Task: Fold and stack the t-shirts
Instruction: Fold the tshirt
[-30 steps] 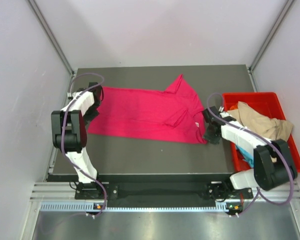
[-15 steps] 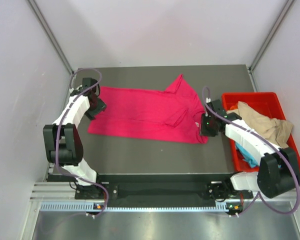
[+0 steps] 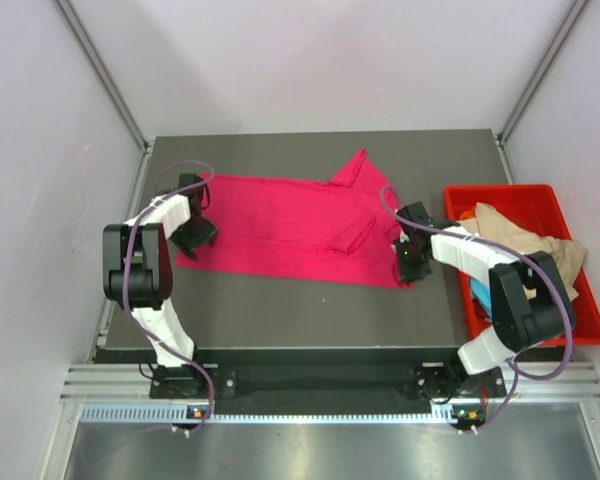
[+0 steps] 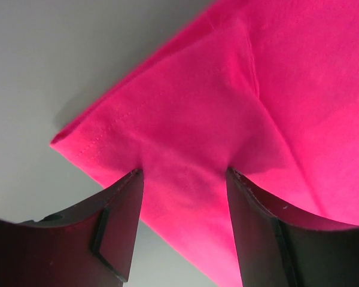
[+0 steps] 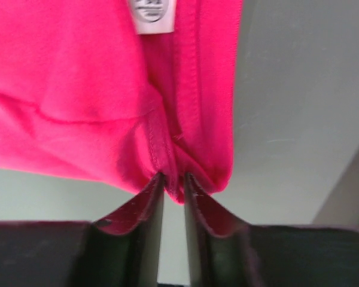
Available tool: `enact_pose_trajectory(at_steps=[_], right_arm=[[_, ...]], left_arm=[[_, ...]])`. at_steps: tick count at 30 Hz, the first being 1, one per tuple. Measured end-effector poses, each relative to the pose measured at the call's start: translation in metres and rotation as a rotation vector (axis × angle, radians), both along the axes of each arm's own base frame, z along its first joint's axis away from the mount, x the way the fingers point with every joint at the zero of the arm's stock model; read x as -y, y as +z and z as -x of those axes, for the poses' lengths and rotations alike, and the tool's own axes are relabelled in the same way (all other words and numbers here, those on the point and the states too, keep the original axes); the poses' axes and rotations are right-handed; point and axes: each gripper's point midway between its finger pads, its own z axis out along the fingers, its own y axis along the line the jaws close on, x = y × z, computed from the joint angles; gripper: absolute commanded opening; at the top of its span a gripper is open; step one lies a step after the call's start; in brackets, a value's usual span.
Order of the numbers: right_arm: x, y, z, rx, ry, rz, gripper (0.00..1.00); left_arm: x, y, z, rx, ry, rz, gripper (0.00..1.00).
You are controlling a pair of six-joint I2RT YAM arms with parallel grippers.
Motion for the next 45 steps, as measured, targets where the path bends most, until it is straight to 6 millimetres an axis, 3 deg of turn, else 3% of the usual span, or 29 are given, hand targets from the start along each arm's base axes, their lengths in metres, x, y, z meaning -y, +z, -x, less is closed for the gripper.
enact_pose_trajectory(at_steps=[3, 15, 20, 25, 29, 30, 34, 38, 41, 45], right_arm=[[0.005, -0.004, -0.002, -0.002, -0.011, 0.027, 0.05], [0.023, -0.004, -0.012, 0.032, -0.171, 0.012, 0.03], [0.023, -0.003, -0.012, 0.035, -0.213, 0.007, 0.18], [0.032, 0.004, -0.008, 0.046, -0.284, 0.039, 0.22], [0.039, 0.026, -0.005, 0.061, -0.39, 0.051, 0.29], [0.037, 0.034, -0.008, 0.078, -0.417, 0.035, 0.35], [0.02, 0.068, -0.027, 0.174, -0.534, -0.094, 0.41], [-0.008, 0.084, -0.041, 0.205, -0.622, -0.209, 0.42], [-0.043, 0.089, -0.056, 0.2, -0.649, -0.27, 0.43], [-0.085, 0.083, -0.079, 0.181, -0.683, -0.338, 0.43]], left_arm=[[-0.004, -0.001, -0.003, 0.009, 0.017, -0.023, 0.63], [-0.014, 0.001, -0.005, 0.015, 0.041, -0.095, 0.63], [-0.015, 0.002, -0.005, 0.015, 0.044, -0.102, 0.64], [-0.017, 0.01, -0.007, 0.007, 0.037, -0.104, 0.64], [-0.012, 0.029, -0.019, 0.051, -0.006, -0.074, 0.63], [-0.009, 0.036, -0.022, 0.07, -0.023, -0.06, 0.63], [0.01, 0.07, -0.029, 0.167, -0.131, 0.022, 0.62], [0.04, 0.105, -0.028, 0.274, -0.289, 0.111, 0.63], [0.066, 0.114, -0.019, 0.323, -0.398, 0.158, 0.65], [0.099, 0.105, 0.008, 0.308, -0.559, 0.175, 0.67]])
